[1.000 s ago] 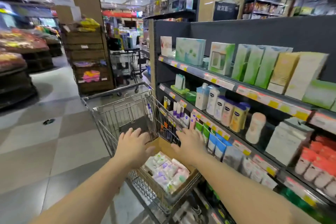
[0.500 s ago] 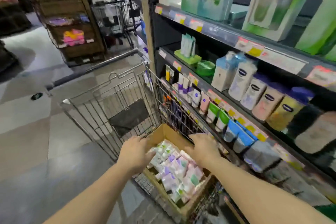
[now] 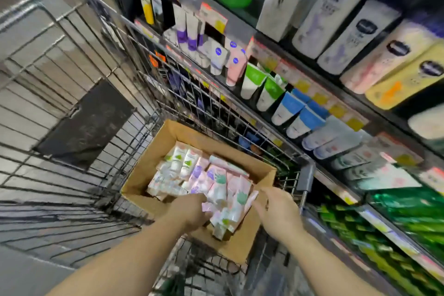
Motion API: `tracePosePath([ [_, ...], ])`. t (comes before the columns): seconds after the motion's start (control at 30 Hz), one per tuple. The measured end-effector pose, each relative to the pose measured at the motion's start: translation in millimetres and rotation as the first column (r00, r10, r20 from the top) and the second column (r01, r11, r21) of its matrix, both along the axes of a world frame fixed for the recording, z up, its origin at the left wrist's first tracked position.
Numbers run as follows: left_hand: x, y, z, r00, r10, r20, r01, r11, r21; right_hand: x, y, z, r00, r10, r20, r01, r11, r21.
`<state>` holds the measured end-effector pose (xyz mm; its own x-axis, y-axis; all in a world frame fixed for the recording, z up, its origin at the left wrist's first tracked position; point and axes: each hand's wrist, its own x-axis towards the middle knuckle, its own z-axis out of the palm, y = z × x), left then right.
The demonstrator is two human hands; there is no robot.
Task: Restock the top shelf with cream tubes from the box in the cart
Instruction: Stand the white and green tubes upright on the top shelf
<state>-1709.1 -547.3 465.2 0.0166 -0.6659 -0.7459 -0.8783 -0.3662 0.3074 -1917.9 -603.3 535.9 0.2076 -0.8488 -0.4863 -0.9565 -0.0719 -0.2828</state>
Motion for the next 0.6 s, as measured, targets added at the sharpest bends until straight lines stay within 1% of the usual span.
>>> tracePosePath([
  [0.07, -13.4, 3.1, -29.7, 0.999, -0.005, -0.046, 0.009, 0.997, 0.074, 0.1, 9.2, -19.0, 0.998, -0.055, 0.012, 0.055, 0.998, 0.026],
  [0.17, -32.2, 6.4, -64.9, 0.997, 0.001, -0.072, 0.010, 0.987, 0.157, 1.1, 16.7, -47.7, 0.993, -0.108, 0.046, 0.105, 0.992, 0.072],
  [0.27, -43.6, 6.0, -90.1, 0.994, 0.067, -0.087, -0.048, 0.977, 0.206, 2.7, 16.6, -68.2, 0.990, -0.125, 0.068, 0.122, 0.991, 0.047],
  [0.37, -47.2, 5.5, -108.0, 0.988, 0.135, -0.079, -0.116, 0.971, 0.209, 5.2, 14.8, -82.5, 0.989, -0.128, 0.072, 0.125, 0.991, 0.035],
  [0.47, -47.3, 3.5, -115.7, 0.990, 0.125, -0.073, -0.109, 0.976, 0.187, 6.6, 12.2, -91.9, 0.988, -0.124, 0.089, 0.124, 0.992, 0.009],
  [0.53, -46.7, 4.1, -115.6, 0.986, 0.138, -0.098, -0.116, 0.972, 0.205, 8.8, 11.8, -92.7, 0.989, -0.120, 0.082, 0.119, 0.993, 0.018],
  [0.6, -44.8, 4.4, -114.3, 0.970, 0.199, -0.139, -0.165, 0.961, 0.222, 11.2, 10.6, -90.9, 0.990, -0.107, 0.094, 0.104, 0.994, 0.033],
])
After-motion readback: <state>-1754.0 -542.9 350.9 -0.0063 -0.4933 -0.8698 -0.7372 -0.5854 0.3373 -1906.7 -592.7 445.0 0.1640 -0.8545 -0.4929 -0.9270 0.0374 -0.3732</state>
